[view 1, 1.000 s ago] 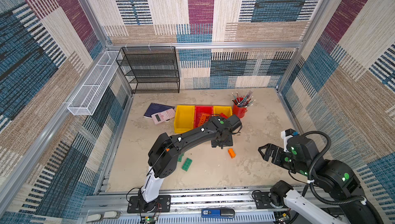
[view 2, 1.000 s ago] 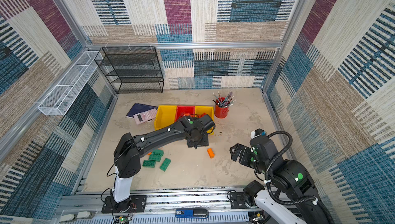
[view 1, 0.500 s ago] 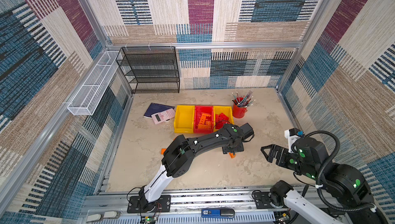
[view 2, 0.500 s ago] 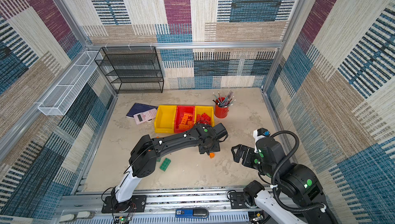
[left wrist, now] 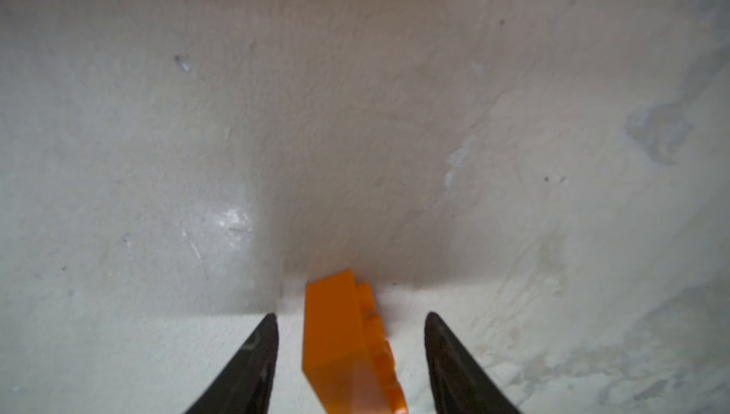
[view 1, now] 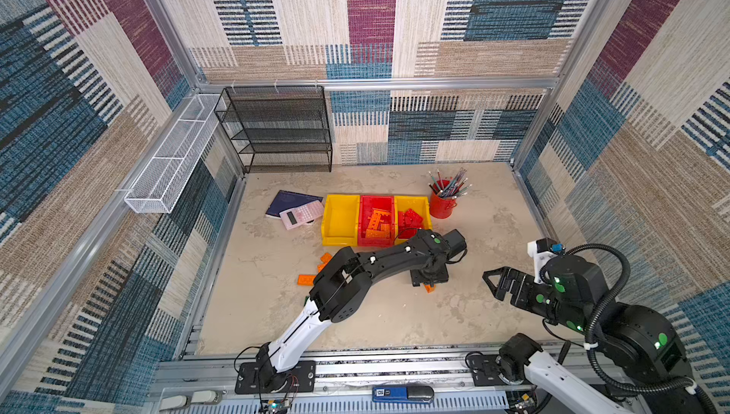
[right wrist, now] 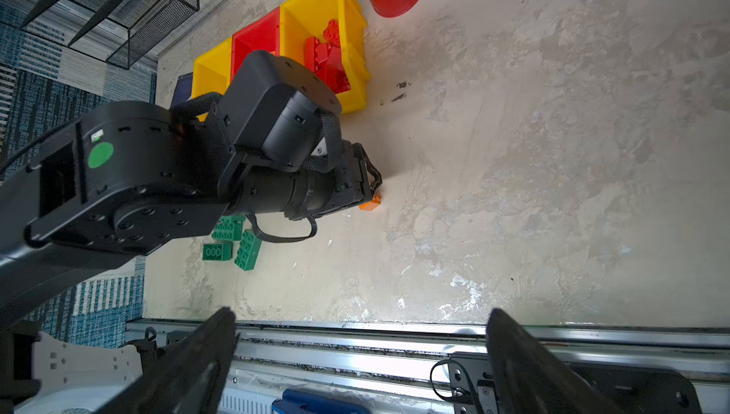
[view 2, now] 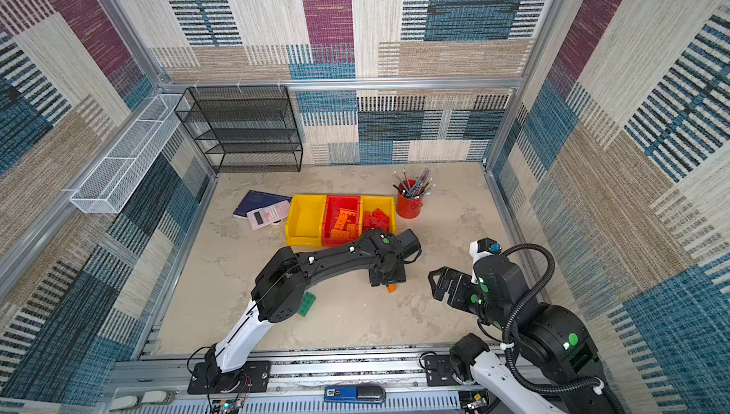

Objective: Sort the legos into containers by color
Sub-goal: 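Lower the left gripper and grasp the orange brick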

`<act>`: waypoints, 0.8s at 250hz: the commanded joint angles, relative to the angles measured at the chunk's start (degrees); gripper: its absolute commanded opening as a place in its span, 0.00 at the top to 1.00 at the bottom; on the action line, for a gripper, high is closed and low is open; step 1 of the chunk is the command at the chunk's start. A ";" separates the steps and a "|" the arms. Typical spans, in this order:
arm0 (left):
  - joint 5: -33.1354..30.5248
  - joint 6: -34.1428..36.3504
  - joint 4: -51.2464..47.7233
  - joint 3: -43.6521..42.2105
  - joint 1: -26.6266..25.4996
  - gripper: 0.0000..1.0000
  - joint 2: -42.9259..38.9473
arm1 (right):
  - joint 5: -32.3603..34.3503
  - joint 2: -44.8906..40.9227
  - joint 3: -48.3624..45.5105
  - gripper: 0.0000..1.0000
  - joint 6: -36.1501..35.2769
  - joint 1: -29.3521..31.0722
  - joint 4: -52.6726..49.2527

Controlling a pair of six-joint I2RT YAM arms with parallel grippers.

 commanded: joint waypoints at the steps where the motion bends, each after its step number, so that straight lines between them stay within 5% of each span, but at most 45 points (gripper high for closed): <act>1: 0.68 0.54 0.58 -0.82 0.40 0.43 0.13 | 0.58 0.40 0.16 0.00 0.19 0.06 0.78; 21: 1.11 0.59 0.84 -1.40 0.34 0.48 0.04 | 0.66 0.75 -0.02 0.00 0.26 0.00 0.85; 64: 1.10 0.68 0.89 -3.04 0.42 0.78 -0.92 | 0.69 1.19 0.05 0.00 0.20 0.05 0.94; 136: -0.07 3.25 -0.34 -6.02 2.22 0.85 -4.73 | 0.66 0.93 -0.64 0.00 1.03 0.02 1.86; 200: -7.82 11.74 -5.89 -1.81 10.49 0.85 -11.58 | -0.79 2.23 -2.50 0.00 0.98 0.08 6.41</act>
